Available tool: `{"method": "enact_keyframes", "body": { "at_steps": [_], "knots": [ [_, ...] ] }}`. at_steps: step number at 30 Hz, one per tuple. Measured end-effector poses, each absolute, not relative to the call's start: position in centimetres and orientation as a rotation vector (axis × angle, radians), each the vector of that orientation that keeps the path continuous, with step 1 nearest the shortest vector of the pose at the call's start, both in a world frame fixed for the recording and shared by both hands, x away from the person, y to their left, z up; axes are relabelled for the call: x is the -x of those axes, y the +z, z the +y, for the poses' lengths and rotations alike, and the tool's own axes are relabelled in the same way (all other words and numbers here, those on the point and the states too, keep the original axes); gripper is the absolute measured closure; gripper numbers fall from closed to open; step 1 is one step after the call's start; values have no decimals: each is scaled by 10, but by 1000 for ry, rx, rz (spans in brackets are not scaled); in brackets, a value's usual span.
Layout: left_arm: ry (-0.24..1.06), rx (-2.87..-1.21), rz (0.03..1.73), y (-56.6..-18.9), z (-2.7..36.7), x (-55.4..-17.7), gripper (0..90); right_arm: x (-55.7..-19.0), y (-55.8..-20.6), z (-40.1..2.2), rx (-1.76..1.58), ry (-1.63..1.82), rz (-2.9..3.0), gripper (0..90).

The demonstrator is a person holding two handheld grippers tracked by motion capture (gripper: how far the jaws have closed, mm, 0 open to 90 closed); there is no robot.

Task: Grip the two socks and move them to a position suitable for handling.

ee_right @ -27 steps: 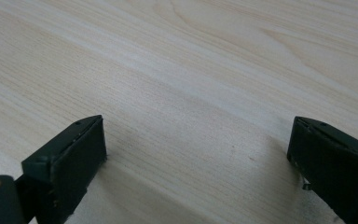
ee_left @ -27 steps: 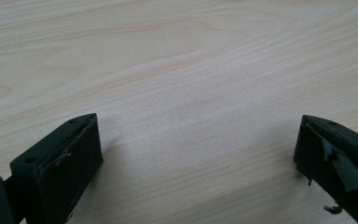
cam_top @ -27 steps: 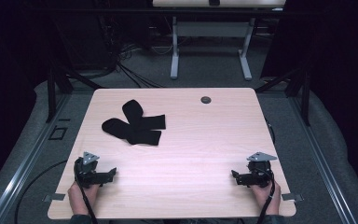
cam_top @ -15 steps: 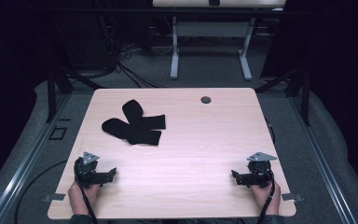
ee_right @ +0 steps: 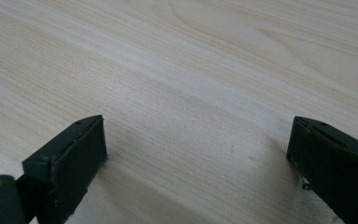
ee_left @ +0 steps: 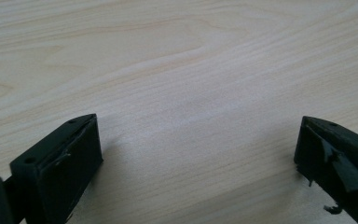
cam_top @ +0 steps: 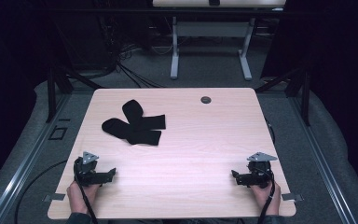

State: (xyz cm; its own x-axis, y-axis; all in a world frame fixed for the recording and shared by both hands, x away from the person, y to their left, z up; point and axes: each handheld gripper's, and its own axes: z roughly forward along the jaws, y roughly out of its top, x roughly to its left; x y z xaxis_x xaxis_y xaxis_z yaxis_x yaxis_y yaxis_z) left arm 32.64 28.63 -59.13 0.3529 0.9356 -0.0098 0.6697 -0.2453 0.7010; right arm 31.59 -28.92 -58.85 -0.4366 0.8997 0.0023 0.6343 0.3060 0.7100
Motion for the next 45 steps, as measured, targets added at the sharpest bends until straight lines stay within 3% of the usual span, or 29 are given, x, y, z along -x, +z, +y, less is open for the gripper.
{"method": "enact_keyframes", "body": {
  "at_steps": [9,22,45],
  "knots": [
    [475,-1969,1324,-571,286,-333,0,-316,-589,-289,-1369,912,2182,39],
    [479,-2031,1241,-527,268,-371,0,-316,-588,-289,-1367,909,2183,40],
    [270,-2153,1342,-537,242,-463,1,-315,-588,-290,-1365,909,2183,45]
  ]
}}
